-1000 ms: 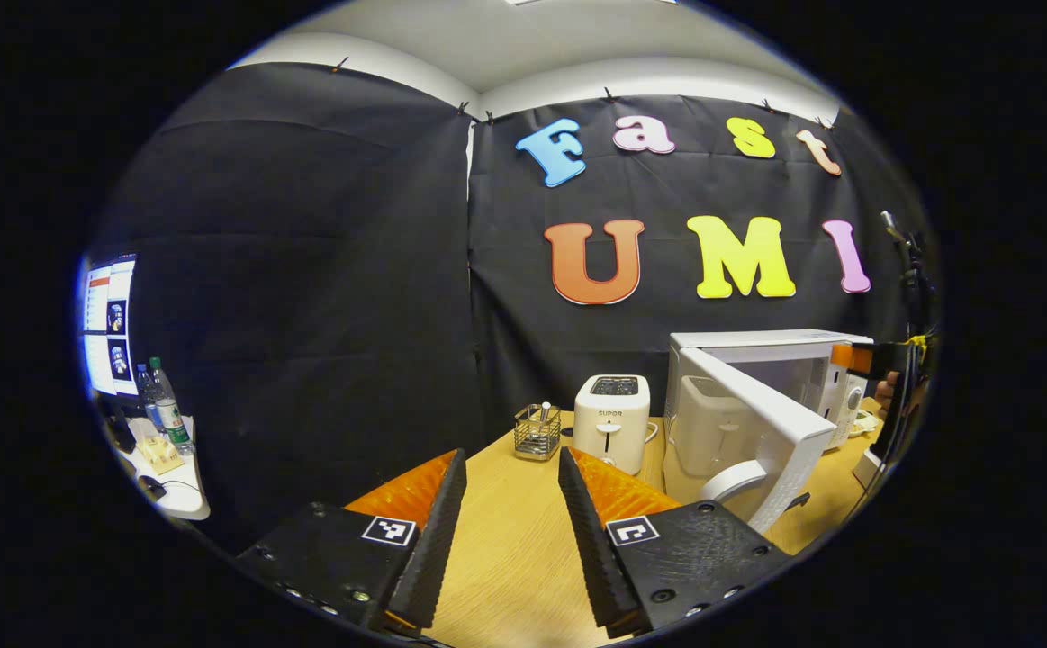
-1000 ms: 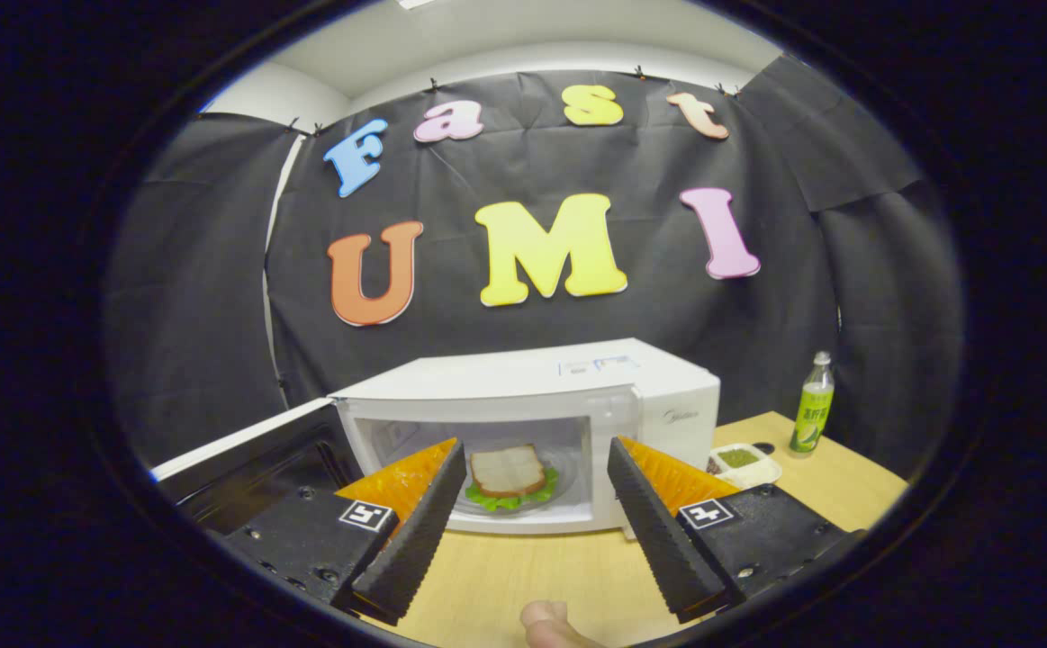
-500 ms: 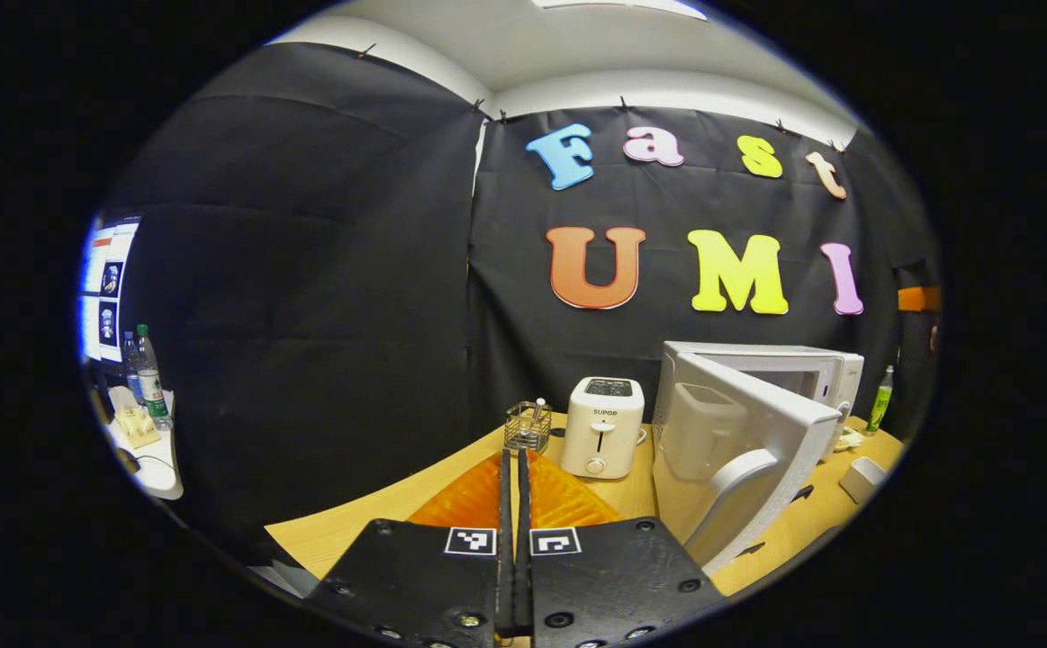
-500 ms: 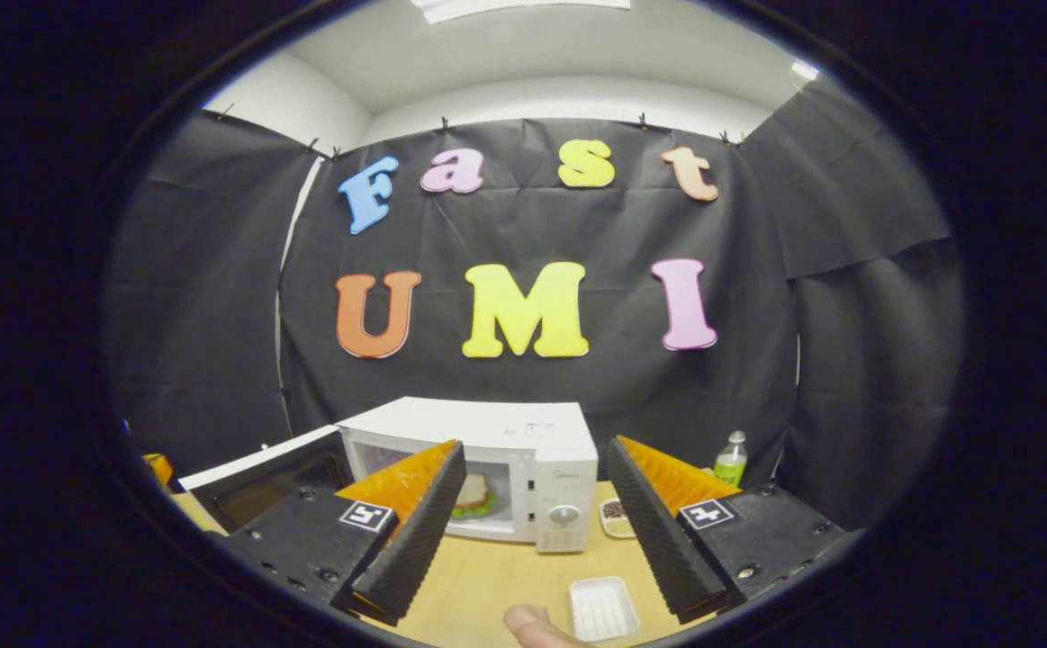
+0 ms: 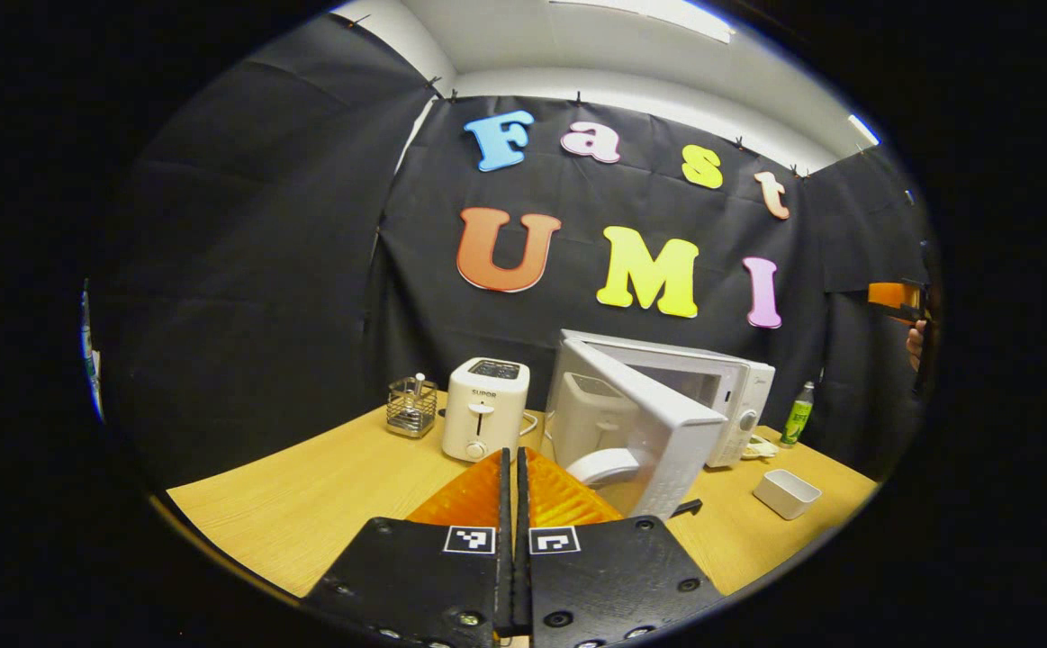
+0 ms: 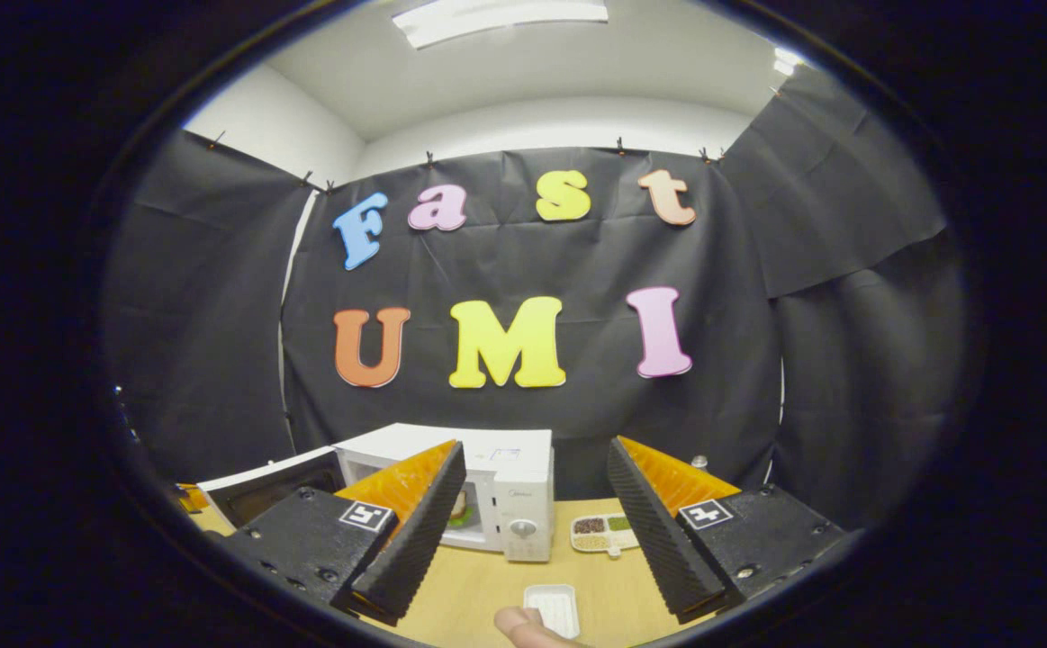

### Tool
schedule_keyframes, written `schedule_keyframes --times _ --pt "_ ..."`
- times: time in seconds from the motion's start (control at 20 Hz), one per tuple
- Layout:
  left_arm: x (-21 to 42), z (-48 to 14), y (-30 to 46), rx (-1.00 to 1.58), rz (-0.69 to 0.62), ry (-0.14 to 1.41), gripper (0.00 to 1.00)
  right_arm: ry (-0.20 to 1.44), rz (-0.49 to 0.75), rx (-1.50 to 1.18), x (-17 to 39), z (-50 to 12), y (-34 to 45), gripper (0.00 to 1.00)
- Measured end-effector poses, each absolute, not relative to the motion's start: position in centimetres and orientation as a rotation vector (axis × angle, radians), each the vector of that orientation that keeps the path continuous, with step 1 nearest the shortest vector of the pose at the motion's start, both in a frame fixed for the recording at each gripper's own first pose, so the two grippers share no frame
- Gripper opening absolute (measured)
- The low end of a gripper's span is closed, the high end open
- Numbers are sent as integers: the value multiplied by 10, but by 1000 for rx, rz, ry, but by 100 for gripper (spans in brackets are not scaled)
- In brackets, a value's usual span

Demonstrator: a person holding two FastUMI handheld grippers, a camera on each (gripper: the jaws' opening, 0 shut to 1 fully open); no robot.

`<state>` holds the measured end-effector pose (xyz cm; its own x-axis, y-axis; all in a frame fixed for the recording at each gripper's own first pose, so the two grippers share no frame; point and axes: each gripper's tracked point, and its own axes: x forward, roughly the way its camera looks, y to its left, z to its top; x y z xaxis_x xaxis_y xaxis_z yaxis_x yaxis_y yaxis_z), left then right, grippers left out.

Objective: Open the microwave oven with the left hand, put the food in, and close the microwave oven.

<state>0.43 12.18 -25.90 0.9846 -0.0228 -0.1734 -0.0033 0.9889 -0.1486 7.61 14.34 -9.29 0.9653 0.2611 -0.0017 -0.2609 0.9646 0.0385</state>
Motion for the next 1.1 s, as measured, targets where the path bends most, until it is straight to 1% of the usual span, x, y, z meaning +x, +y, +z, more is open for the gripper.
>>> schedule_keyframes --times 0.05,0.1,0.15,0.2,0.25,0.4,0.5,0.65,0.7,0.75,0.8,0.85,1.1 --pt "1 -257 106 -154 -64 179 0 -4 268 39 75 -89 138 91" --pt "1 -256 89 -161 -125 180 0 -10 268 42 74 -85 132 100" --pt "2 -256 72 -160 -178 183 0 -19 264 48 74 -82 124 100" --pt "4 -256 60 -150 -220 184 7 -31 256 58 74 -79 115 100" --pt "7 -254 51 -131 -249 174 0 -40 246 69 74 -76 105 100" --pt "18 -255 17 -111 -344 170 0 -41 230 95 71 -78 86 100" --pt "25 -262 -12 -108 -432 187 0 -51 241 95 66 -77 80 100" --pt "31 -272 -45 -72 -542 195 0 -44 224 68 66 -82 68 100" --pt "34 -272 -54 -69 -568 189 0 -44 219 65 67 -84 65 100" --pt "37 -274 -64 -69 -593 194 0 -45 216 64 67 -84 63 91" --pt "40 -275 -72 -75 -616 191 0 -42 213 63 67 -85 60 100" --pt "44 -276 -80 -81 -639 196 0 -40 211 63 68 -88 57 100" --pt "82 -286 -99 -95 -622 216 0 -30 211 62 68 -95 44 100"
